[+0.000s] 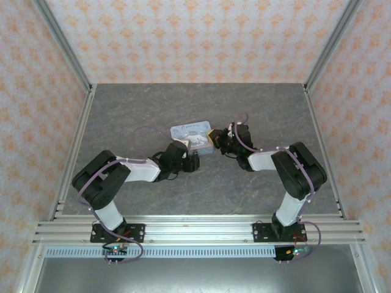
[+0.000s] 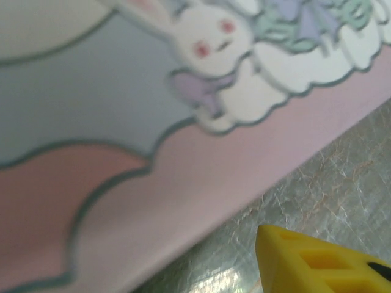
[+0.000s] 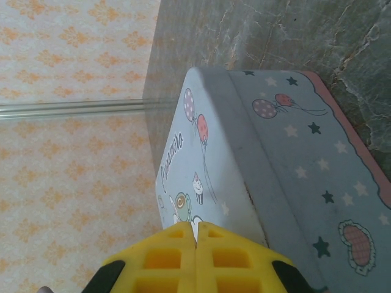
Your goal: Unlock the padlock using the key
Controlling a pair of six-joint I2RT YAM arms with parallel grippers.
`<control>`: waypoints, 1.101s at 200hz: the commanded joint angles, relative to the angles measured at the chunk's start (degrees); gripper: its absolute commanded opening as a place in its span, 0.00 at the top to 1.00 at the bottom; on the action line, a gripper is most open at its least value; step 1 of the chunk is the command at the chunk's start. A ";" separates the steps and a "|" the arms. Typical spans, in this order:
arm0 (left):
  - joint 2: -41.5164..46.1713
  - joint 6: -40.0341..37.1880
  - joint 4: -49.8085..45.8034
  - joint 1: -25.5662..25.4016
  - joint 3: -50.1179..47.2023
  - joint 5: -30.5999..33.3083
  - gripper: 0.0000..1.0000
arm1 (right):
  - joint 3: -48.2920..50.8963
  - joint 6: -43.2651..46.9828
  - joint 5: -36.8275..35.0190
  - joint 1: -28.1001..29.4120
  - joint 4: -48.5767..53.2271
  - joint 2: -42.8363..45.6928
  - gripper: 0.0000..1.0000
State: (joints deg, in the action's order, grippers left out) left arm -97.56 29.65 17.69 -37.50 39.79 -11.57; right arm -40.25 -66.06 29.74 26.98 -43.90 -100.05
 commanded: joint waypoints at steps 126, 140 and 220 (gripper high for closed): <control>-6.16 1.46 15.43 -0.84 3.79 0.35 0.51 | 0.04 0.10 -0.20 0.18 -1.10 -0.85 1.00; -6.40 5.06 17.78 -0.44 3.53 -0.74 0.51 | 0.15 0.07 -0.16 0.26 -0.97 -0.87 1.00; -10.36 18.09 26.78 1.06 1.79 -1.63 0.51 | 0.33 0.06 -0.38 0.27 -0.83 -1.35 1.00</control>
State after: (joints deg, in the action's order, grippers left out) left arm -106.28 42.30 37.34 -36.58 42.24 -12.29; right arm -40.25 -66.24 29.74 26.96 -44.66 -100.53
